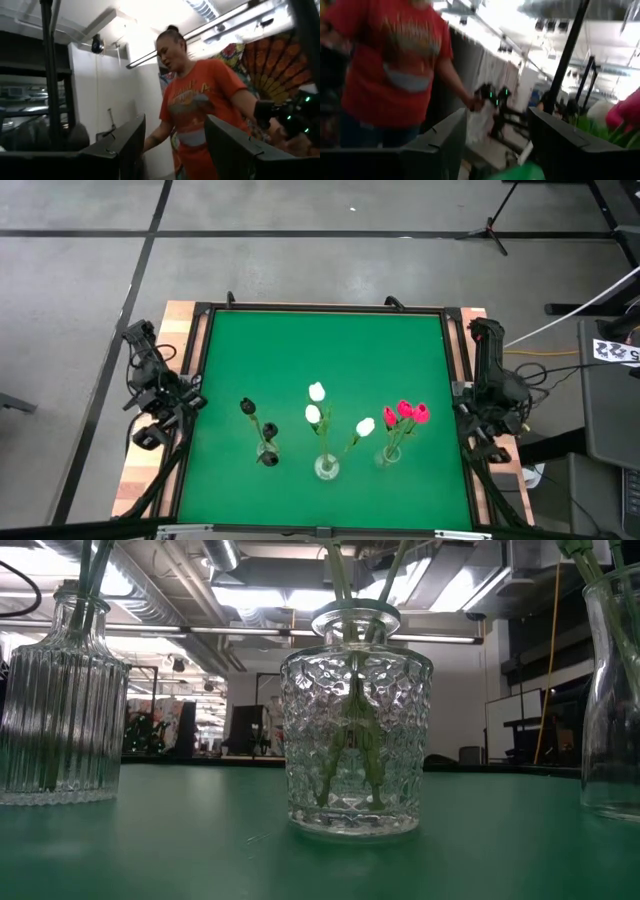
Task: Sort flowers into vase by color
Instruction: Return to Home Position
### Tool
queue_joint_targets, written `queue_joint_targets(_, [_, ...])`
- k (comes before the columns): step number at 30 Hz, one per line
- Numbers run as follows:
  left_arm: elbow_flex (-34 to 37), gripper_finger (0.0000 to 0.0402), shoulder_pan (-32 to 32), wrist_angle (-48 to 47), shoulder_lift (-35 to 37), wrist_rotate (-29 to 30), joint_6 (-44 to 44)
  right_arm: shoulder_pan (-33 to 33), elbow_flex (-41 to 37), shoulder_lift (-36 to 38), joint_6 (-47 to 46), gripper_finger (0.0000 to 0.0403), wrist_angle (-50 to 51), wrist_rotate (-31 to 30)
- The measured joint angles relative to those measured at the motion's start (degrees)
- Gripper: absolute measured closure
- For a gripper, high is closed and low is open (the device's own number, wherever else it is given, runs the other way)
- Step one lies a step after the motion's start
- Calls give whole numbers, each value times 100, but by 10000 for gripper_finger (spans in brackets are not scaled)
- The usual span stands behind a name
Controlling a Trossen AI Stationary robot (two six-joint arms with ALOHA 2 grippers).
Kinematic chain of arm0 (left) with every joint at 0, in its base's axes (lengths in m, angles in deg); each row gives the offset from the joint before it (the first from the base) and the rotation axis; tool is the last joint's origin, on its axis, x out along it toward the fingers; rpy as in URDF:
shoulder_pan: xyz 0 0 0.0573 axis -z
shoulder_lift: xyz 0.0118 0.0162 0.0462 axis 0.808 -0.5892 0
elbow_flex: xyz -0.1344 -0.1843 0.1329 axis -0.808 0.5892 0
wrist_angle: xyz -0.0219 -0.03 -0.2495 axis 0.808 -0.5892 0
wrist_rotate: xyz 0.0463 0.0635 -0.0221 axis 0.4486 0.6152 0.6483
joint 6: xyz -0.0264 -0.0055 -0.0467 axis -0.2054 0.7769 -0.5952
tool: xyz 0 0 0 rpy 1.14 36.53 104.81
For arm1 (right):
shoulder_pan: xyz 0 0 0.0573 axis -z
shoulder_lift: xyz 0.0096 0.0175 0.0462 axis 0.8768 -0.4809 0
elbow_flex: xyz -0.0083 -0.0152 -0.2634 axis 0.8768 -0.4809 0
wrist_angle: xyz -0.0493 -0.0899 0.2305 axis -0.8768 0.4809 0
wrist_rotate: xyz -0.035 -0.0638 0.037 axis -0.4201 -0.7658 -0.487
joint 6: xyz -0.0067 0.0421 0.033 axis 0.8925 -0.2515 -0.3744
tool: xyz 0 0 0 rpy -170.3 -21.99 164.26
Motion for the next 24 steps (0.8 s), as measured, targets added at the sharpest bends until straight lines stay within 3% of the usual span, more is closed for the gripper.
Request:
queue_joint_targets(5, [0,201,0,-436,-2,227,165,0,-4,-2,-3,194,614,-295])
queue_joint_targets(9, [0,201,0,-505,-2,610,257,0,-10,-2,148,194,400,-39])
queue_joint_targets(13, [-1,201,0,-300,1,633,459,0,-15,-1,1531,194,-714,1594])
queue_joint_targets(15, [-2,201,0,-294,1,537,455,0,-15,-1,2231,194,-730,2305])
queue_joint_targets(17, [-2,201,0,-282,0,393,432,0,-15,-2,2332,194,-435,1981])
queue_joint_targets(20, [-2,201,0,-189,0,102,474,109,-15,-2,1807,194,-210,592])
queue_joint_targets(21, [-2,201,0,-161,2,13,527,221,-15,-2,1675,194,-187,384])
queue_joint_targets(24, [-2,201,0,-215,2,-100,452,724,-15,-2,1533,194,-242,675])
